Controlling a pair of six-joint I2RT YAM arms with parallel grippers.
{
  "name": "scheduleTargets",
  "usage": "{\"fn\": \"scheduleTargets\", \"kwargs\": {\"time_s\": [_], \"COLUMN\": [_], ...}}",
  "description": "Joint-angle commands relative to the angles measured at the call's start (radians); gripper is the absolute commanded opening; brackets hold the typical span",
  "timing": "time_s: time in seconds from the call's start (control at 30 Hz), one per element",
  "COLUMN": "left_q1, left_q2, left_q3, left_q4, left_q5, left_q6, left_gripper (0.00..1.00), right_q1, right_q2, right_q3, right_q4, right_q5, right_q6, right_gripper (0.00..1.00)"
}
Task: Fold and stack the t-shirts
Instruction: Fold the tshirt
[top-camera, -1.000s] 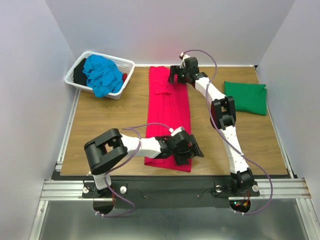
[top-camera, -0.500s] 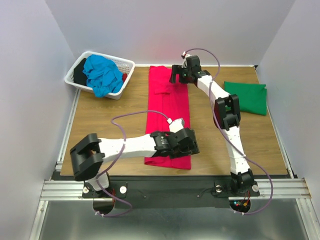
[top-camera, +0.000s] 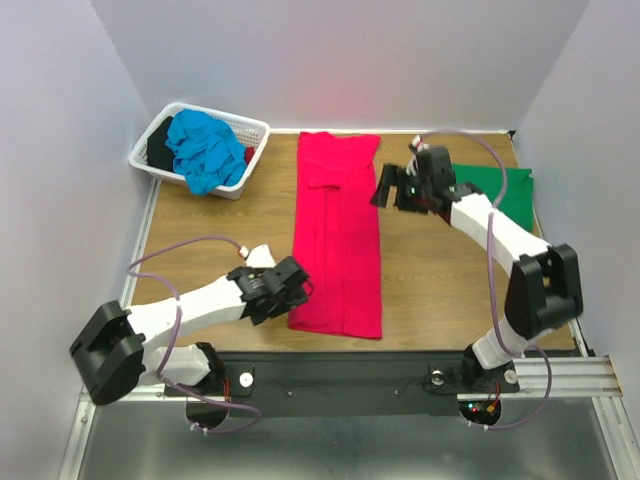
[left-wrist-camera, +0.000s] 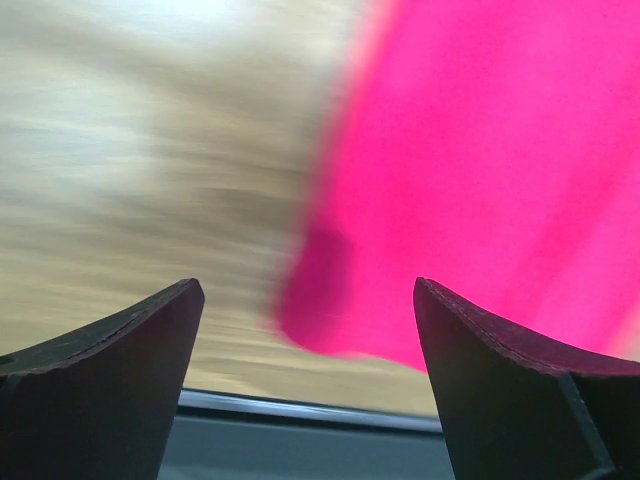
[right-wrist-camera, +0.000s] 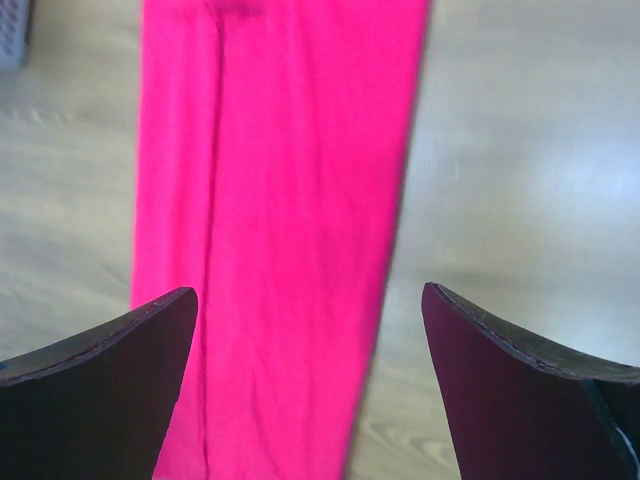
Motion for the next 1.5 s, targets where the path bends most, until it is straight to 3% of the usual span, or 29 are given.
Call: {"fn": "scheduleTargets", "kwargs": {"time_s": [0.0, 0.2, 0.4, 0.43, 0.67, 0.77, 1.0, 1.2, 1.3, 1.47], "left_q1": [0.071, 0.108, 0.112, 0.114, 0.114, 0.114, 0.114, 0.114, 0.112, 0.114], "left_q2": [-0.136, -0.239, -0.173, -0.152, -0.128, -0.133, -0.225, -0.257, -0.265, -0.268], "left_q3": [-0.115, -0.248, -0.292, -0.290, -0.330, -0.348, -0.391, -0.422, -0.439, -0.466], "left_q4": [0.071, 0.273, 0.336, 0.327, 0.319, 0.329, 0.296, 0.307, 0.327, 0.384], "left_q5": [0.040, 0.178, 0.244, 0.238, 0.265, 0.288, 0.311, 0.325, 0.334, 0.374], "left_q6": [0.050, 0.092, 0.110, 0.104, 0.052, 0.043, 0.012, -0.003, -0.011, -0.014], "left_gripper": [0.98, 0.98, 0.91, 0.81, 0.54, 0.35, 0.35, 0.34, 0.24, 0.20], "right_q1": [0.015, 0.015, 0.016, 0.016, 0.027, 0.041, 0.081, 0.194, 0.239, 0.267], "right_q2": [-0.147, -0.323, -0.468, -0.477, -0.520, -0.535, -0.563, -0.537, -0.543, -0.521], "right_q3": [-0.295, -0.511, -0.642, -0.672, -0.790, -0.835, -0.918, -0.932, -0.916, -0.927], "right_q4": [0.011, 0.014, 0.013, 0.014, 0.013, 0.011, 0.005, 0.010, 0.010, 0.011], "right_q5": [-0.020, -0.120, -0.243, -0.258, -0.367, -0.390, -0.419, -0.372, -0.324, -0.214], "right_q6": [0.095, 0.117, 0.173, 0.196, 0.259, 0.293, 0.342, 0.413, 0.449, 0.480], "right_gripper": [1.00, 1.00, 1.00, 1.00, 1.00, 1.00, 1.00, 0.99, 0.93, 0.85]}}
